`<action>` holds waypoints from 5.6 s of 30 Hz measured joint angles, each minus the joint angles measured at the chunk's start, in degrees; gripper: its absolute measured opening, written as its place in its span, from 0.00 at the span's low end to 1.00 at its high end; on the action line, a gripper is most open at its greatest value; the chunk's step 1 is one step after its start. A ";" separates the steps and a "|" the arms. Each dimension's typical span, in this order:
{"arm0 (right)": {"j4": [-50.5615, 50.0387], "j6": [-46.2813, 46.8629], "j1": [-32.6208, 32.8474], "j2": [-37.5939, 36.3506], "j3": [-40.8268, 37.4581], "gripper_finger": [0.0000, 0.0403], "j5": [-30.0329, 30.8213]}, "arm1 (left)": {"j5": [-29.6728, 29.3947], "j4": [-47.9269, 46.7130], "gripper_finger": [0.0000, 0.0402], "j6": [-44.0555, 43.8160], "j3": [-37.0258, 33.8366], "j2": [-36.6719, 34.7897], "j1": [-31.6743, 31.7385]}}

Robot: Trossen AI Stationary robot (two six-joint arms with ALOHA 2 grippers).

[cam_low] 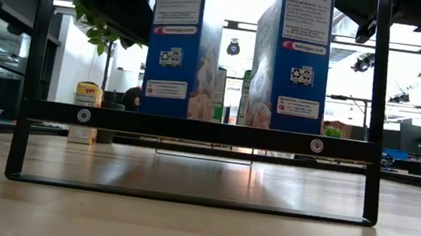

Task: Stack cereal on shelf
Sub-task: Put the blue cereal box aligned with the other blue cereal box on the shelf, then put the yellow cereal box aligned with the other yellow cereal box on the shelf

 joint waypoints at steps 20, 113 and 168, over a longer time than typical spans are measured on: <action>-0.05 0.01 -0.01 0.02 0.00 0.00 0.00 | -5.36 -11.82 0.00 -2.17 0.02 -9.84 -2.33; -0.01 0.48 0.01 0.00 0.00 0.00 1.09 | -49.41 -25.38 0.69 -54.67 -18.62 -18.45 27.14; -0.09 3.44 0.01 -0.02 0.00 0.46 7.02 | -51.61 -19.89 0.64 -63.74 -18.64 -1.97 32.82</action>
